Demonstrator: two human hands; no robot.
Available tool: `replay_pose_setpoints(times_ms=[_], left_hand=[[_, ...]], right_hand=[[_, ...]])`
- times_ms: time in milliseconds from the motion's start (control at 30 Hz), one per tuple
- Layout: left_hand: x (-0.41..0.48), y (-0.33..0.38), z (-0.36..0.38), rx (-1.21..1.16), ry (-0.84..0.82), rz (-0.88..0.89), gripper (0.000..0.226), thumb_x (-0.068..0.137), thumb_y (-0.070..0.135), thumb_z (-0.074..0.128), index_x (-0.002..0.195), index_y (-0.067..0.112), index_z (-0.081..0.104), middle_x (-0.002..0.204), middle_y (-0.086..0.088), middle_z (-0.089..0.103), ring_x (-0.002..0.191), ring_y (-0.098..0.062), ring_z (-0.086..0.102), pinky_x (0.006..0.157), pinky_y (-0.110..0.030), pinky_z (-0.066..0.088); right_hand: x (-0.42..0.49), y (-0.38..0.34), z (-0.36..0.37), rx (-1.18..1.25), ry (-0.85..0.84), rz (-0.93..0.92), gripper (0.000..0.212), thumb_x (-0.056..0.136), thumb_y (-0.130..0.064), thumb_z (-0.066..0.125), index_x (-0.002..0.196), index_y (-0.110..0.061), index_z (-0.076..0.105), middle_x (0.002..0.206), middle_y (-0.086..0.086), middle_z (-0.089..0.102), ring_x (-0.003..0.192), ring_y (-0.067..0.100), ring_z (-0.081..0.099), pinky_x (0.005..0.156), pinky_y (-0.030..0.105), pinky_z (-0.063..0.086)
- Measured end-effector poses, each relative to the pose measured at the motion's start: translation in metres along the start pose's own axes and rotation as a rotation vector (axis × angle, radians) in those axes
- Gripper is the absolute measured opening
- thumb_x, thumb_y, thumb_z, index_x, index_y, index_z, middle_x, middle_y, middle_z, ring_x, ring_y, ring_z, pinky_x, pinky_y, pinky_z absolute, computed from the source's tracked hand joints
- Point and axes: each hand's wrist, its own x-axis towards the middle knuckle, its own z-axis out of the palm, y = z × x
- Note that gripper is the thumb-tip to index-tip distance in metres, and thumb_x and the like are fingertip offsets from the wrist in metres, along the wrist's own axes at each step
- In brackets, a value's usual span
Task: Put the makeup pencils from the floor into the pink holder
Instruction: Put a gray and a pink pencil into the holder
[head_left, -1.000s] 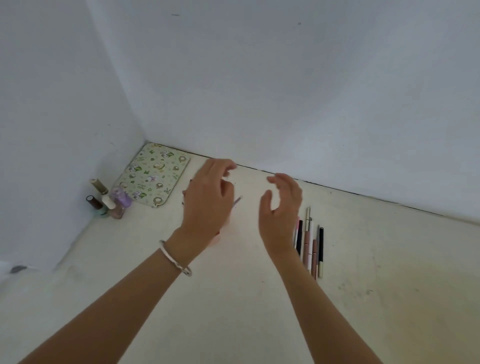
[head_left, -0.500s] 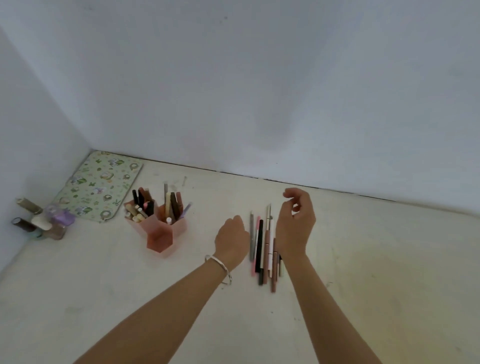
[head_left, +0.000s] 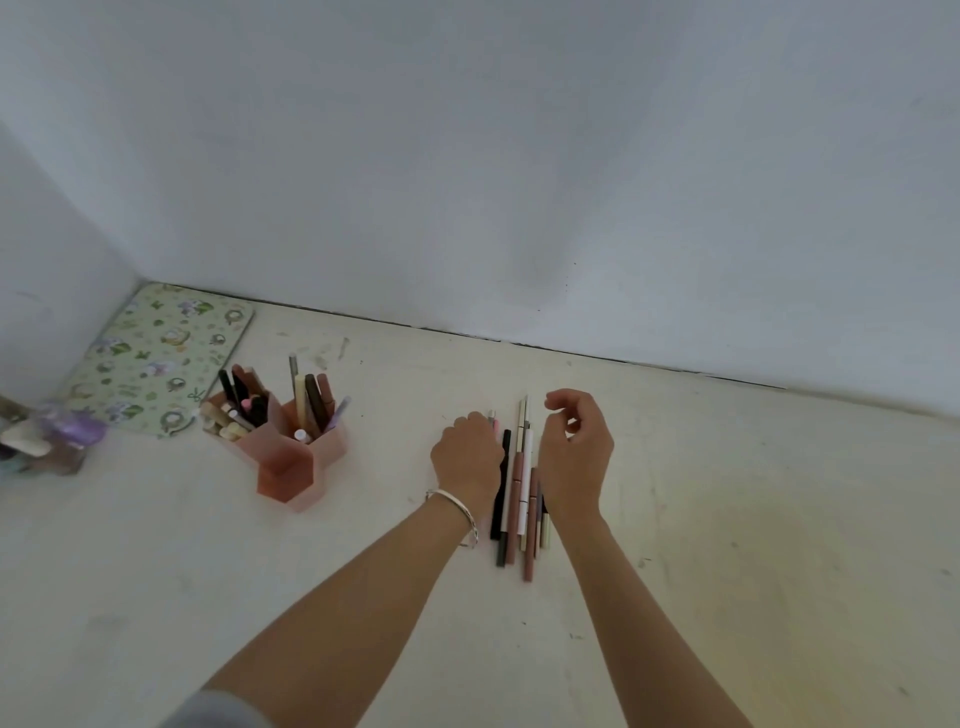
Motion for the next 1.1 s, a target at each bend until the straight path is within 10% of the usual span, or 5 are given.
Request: replay_pose_setpoints(times_ms=[233, 367, 667, 900, 1100], left_hand=[[0.005, -0.012, -0.020, -0.282, -0.065, -0.036, 0.023, 0.097, 0.032, 0.056, 0.096, 0.010, 0.063, 0.094, -0.005, 0.068, 0.085, -0.023, 0.065, 0.074, -0.033, 0.053], [0.014, -0.024, -0.087, -0.540, 0.254, 0.092, 0.012, 0.092, 0.025, 0.064, 0.098, 0.014, 0.066, 0.085, 0.007, 0.066, 0.080, -0.015, 0.064, 0.076, -0.029, 0.051], [-0.010, -0.048, -0.201, -0.920, 0.518, 0.309, 0.056, 0.094, 0.013, 0.060, 0.145, 0.028, 0.041, 0.083, 0.005, 0.062, 0.073, -0.007, 0.065, 0.066, -0.012, 0.054], [-0.008, -0.101, -0.213, -0.823, 0.649, 0.293, 0.046, 0.090, 0.009, 0.064, 0.129, 0.025, 0.046, 0.097, 0.008, 0.061, 0.069, -0.004, 0.069, 0.061, -0.014, 0.055], [-0.009, -0.144, -0.195, -0.506, 0.611, 0.312, 0.042, 0.091, 0.011, 0.062, 0.122, 0.029, 0.042, 0.096, 0.006, 0.060, 0.073, -0.005, 0.065, 0.064, -0.022, 0.058]], right_hand=[[0.006, 0.001, 0.000, -0.012, -0.011, 0.028, 0.035, 0.085, 0.004, 0.045, 0.088, -0.026, 0.062, 0.088, -0.015, 0.065, 0.069, 0.002, 0.050, 0.063, 0.018, 0.043], [0.015, -0.005, 0.007, -0.098, -0.095, 0.066, 0.027, 0.088, -0.001, 0.048, 0.095, -0.021, 0.063, 0.083, -0.011, 0.064, 0.065, 0.000, 0.053, 0.061, 0.016, 0.042], [-0.013, 0.001, 0.065, -1.092, -0.589, -0.059, 0.031, 0.089, -0.003, 0.046, 0.119, -0.008, 0.044, 0.100, 0.012, 0.068, 0.098, 0.029, 0.062, 0.077, 0.036, 0.050], [-0.005, -0.042, 0.068, -0.304, -0.292, -0.053, 0.046, 0.085, -0.008, 0.057, 0.129, -0.017, 0.048, 0.071, -0.002, 0.060, 0.055, 0.010, 0.053, 0.047, 0.018, 0.040], [-0.004, -0.110, 0.063, 0.220, 0.059, -0.230, 0.042, 0.087, -0.014, 0.060, 0.121, -0.032, 0.044, 0.071, -0.010, 0.055, 0.065, 0.008, 0.045, 0.065, 0.009, 0.039]])
